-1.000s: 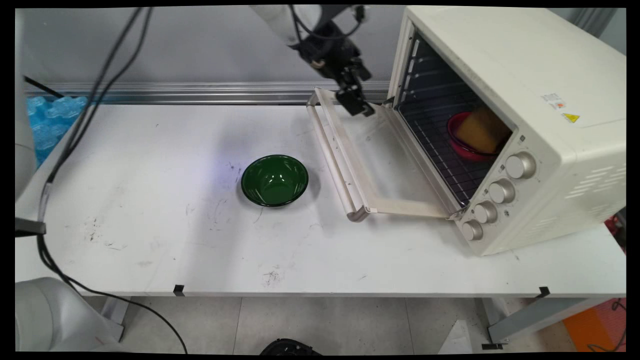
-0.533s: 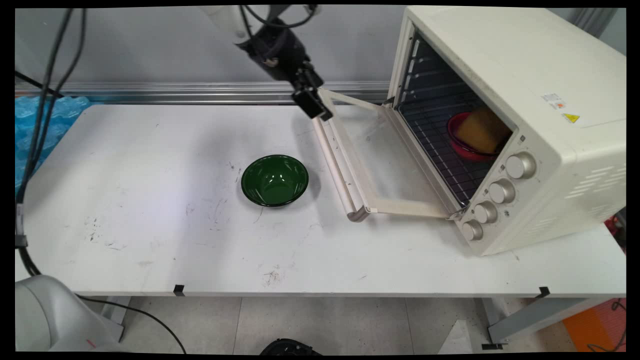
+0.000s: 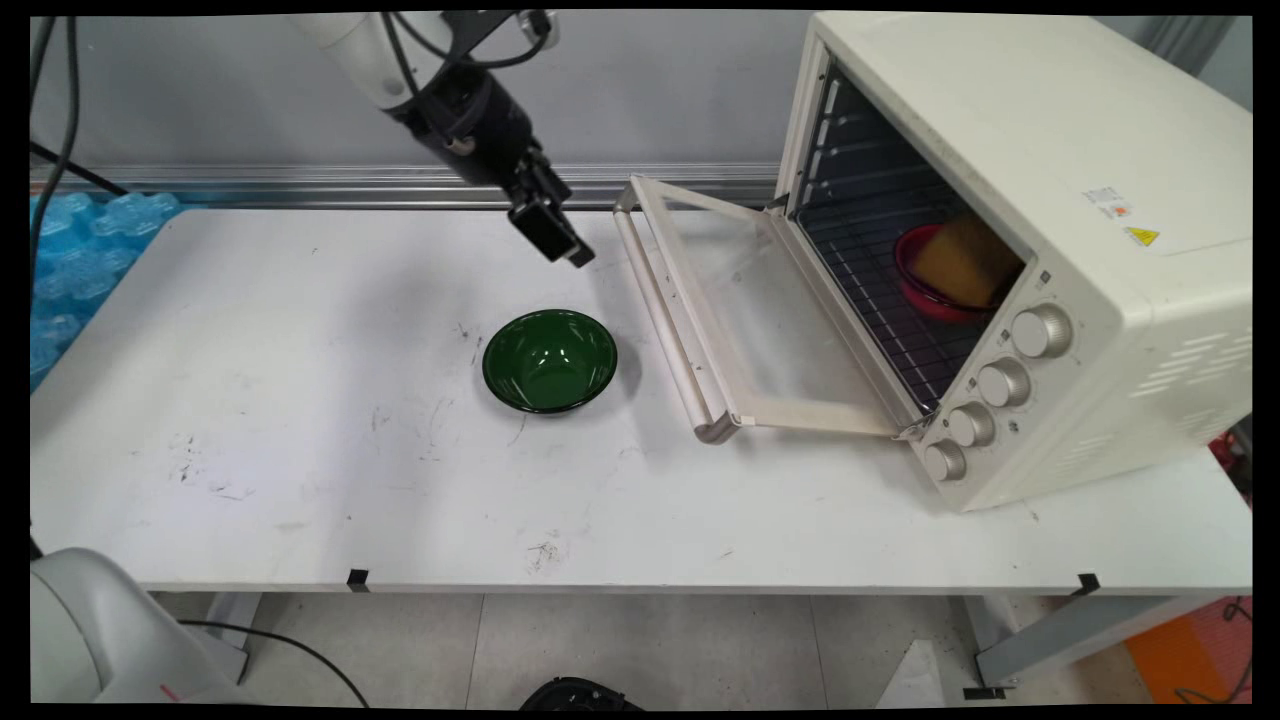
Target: Close the oven
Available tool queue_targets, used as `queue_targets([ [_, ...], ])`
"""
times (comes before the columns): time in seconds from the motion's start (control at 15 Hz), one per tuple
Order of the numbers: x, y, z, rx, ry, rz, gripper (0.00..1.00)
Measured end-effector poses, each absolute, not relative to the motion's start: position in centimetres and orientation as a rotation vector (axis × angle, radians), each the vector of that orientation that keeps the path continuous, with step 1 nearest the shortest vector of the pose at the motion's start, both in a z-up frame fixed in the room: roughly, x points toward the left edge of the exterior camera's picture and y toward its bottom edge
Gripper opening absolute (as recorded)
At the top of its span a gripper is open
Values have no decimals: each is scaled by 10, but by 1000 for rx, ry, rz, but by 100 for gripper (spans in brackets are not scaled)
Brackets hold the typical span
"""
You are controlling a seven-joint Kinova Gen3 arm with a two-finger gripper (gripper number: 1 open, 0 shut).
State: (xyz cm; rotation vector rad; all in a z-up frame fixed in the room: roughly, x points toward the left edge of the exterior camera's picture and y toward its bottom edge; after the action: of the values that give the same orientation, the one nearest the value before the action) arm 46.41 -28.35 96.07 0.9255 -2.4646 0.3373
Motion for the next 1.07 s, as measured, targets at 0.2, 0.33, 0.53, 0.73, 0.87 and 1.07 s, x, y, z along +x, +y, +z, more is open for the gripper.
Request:
queue_targets([
  [0.2, 467, -276, 946, 941, -2470, 319, 100],
  [0.33, 465, -277, 930, 933, -2471, 312, 100],
  [0.53, 458, -287, 901, 913, -2473, 302, 100],
  [0.73, 451, -296, 876, 902, -2474, 293, 100],
  [0.87, 445, -305, 855, 896, -2474, 286, 100],
  [1.07, 439, -314, 833, 892, -2471, 283, 100],
])
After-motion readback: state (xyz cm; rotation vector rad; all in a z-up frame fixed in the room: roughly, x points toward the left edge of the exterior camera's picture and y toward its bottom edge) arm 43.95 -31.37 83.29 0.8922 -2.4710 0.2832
